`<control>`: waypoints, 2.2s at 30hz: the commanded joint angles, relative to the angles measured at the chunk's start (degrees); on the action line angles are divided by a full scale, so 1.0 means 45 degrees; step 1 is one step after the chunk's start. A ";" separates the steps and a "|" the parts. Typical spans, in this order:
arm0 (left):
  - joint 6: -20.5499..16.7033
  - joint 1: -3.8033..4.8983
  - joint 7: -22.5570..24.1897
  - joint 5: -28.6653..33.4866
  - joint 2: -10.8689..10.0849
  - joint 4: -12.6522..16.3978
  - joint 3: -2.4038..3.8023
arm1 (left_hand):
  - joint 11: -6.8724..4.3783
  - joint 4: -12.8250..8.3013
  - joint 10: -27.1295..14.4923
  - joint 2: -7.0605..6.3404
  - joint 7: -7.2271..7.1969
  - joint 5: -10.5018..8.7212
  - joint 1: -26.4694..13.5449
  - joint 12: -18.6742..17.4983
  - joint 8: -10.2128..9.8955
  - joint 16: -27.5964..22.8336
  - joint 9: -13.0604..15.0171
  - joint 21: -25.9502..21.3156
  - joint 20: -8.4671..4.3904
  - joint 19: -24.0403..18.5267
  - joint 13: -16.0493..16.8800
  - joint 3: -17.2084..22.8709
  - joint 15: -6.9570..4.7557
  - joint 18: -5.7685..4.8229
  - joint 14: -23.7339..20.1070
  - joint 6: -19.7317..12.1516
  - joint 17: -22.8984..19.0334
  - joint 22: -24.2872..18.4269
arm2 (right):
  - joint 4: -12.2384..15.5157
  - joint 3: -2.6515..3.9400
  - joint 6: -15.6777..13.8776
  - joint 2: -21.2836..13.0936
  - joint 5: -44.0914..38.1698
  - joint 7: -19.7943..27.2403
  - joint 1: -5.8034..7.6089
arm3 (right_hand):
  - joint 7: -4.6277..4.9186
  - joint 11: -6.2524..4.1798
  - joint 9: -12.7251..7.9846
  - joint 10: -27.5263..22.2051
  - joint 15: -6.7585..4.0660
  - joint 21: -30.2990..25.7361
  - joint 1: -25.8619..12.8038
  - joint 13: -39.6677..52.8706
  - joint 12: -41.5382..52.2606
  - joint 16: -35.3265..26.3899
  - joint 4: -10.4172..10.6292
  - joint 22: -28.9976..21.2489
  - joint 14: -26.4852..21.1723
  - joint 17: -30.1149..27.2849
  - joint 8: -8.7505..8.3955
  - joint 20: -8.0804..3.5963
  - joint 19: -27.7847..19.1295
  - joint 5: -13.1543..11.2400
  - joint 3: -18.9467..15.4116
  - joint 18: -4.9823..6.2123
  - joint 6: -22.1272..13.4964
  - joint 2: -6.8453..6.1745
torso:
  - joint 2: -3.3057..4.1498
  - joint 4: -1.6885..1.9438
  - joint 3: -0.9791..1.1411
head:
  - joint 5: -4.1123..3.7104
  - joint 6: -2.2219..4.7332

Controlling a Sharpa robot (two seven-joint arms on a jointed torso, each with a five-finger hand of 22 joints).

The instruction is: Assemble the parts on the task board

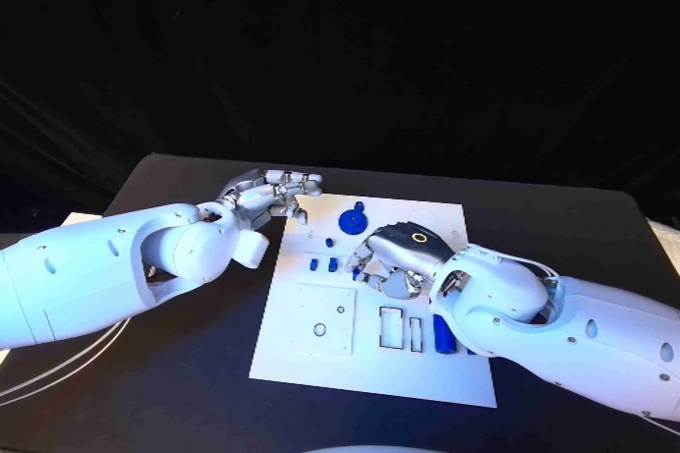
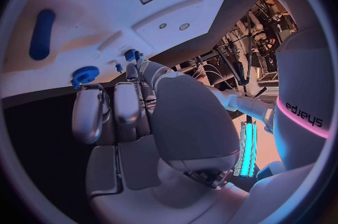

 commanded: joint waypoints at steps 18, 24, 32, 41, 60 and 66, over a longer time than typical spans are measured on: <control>0.0249 0.0004 0.0200 -0.0012 0.0002 0.0037 0.0008 | 0.0023 -0.0018 -0.0090 0.0085 0.0013 -0.0034 -0.0005 0.0040 0.0025 -0.0018 -0.0011 -0.0088 0.0035 -0.0043 0.0012 -0.0076 0.0022 0.0220 -0.0106 -0.0090 -0.0011 -0.0017 | -0.0223 -0.0112 0.0324 0.0531 -0.0290 0.0460 -0.0661 | 0.0138 0.0062 0.0018 0.0087 0.0050 0.0053 -0.0225 -0.0003 0.0038 0.0056 -0.0032 -0.0020 0.0353 -0.0004 -0.0046 0.0046 0.0033 0.0045 0.0095 0.0030 0.0016 -0.0035 | 0.0003 -0.0017 0.0026 | 0.0513 -0.0227; 0.0280 0.0003 0.0209 -0.0012 0.0015 0.0019 0.0008 | 0.0036 -0.0025 -0.0136 0.0081 0.0025 -0.0036 -0.0012 0.0071 0.0026 -0.0014 -0.0012 -0.0106 0.0043 -0.0040 0.0016 -0.0116 0.0031 0.0220 -0.0123 -0.0124 -0.0036 -0.0028 | -0.0229 -0.0131 0.0723 0.0535 -0.0352 0.0505 -0.0708 | 0.0136 0.0071 0.0029 0.0075 0.0066 0.0056 -0.0365 -0.0014 0.0041 0.0070 -0.0040 -0.0016 0.0347 -0.0007 -0.0044 0.0068 0.0025 -0.0104 0.0082 0.0032 0.0015 -0.0065 | -0.0012 -0.0022 0.0017 | 0.0537 -0.0266; 0.0353 0.0003 0.0231 -0.0012 0.0049 -0.0002 0.0007 | 0.0051 0.0015 -0.0184 0.0077 0.0037 -0.0039 -0.0094 0.0134 0.0041 0.0000 -0.0007 -0.0138 0.0060 -0.0037 0.0028 -0.0211 0.0049 0.0218 -0.0146 -0.0150 -0.0067 -0.0046 | -0.0302 -0.0168 0.0842 0.0626 -0.0434 0.0482 -0.0786 | 0.0136 0.0071 0.0030 0.0075 0.0068 0.0062 -0.0381 -0.0014 0.0041 0.0080 -0.0040 -0.0005 0.0348 0.0004 -0.0044 0.0070 0.0030 -0.0112 0.0081 0.0030 0.0014 -0.0064 | -0.0001 -0.0012 0.0022 | 0.0551 -0.0297; 0.0390 0.0002 0.0218 -0.0012 0.0041 -0.0006 0.0006 | 0.0055 0.0032 -0.0205 0.0074 0.0039 -0.0039 -0.0127 0.0161 0.0047 0.0008 -0.0006 -0.0152 0.0067 -0.0034 0.0033 -0.0254 0.0055 0.0218 -0.0154 -0.0164 -0.0079 -0.0054 | -0.0351 -0.0184 0.0950 0.0649 -0.0497 0.0416 -0.0810 | 0.0136 0.0071 0.0030 0.0075 0.0068 0.0062 -0.0381 -0.0014 0.0041 0.0080 -0.0040 -0.0005 0.0348 0.0004 -0.0044 0.0070 0.0030 -0.0112 0.0081 0.0030 0.0014 -0.0064 | 0.0002 -0.0001 0.0007 | 0.0540 -0.0342; 0.0406 0.0002 0.0182 -0.0012 0.0027 0.0005 0.0006 | 0.0055 0.0032 -0.0205 0.0074 0.0039 -0.0039 -0.0127 0.0161 0.0047 0.0008 -0.0006 -0.0152 0.0067 -0.0034 0.0033 -0.0254 0.0055 0.0218 -0.0154 -0.0164 -0.0079 -0.0054 | -0.0442 -0.0221 0.1283 0.0707 -0.0828 -0.0172 -0.0810 | 0.0341 0.0413 -0.0289 -0.1539 0.0370 -0.0337 -0.1204 -0.0081 0.0000 -0.0228 0.0094 -0.0696 0.0204 -0.0432 -0.0135 0.0314 -0.0442 -0.0035 -0.0467 0.0174 -0.1242 -0.0684 | -0.0010 -0.0013 0.0006 | 0.0530 -0.0324; 0.0419 0.0002 0.0157 -0.0012 0.0016 0.0006 0.0006 | 0.0055 0.0032 -0.0205 0.0074 0.0039 -0.0039 -0.0127 0.0161 0.0047 0.0008 -0.0006 -0.0152 0.0067 -0.0034 0.0033 -0.0254 0.0055 0.0218 -0.0154 -0.0164 -0.0079 -0.0054 | -0.0450 -0.0231 0.0916 0.0677 -0.0976 -0.0339 -0.0809 | 0.0330 0.0461 -0.0365 -0.1782 0.0393 -0.0394 -0.1244 -0.0058 0.0051 -0.0251 0.0065 -0.0777 0.0188 -0.0485 -0.0132 0.0369 -0.0497 -0.0054 -0.0637 0.0190 -0.1434 -0.0699 | -0.0004 -0.0013 0.0012 | 0.0514 -0.0301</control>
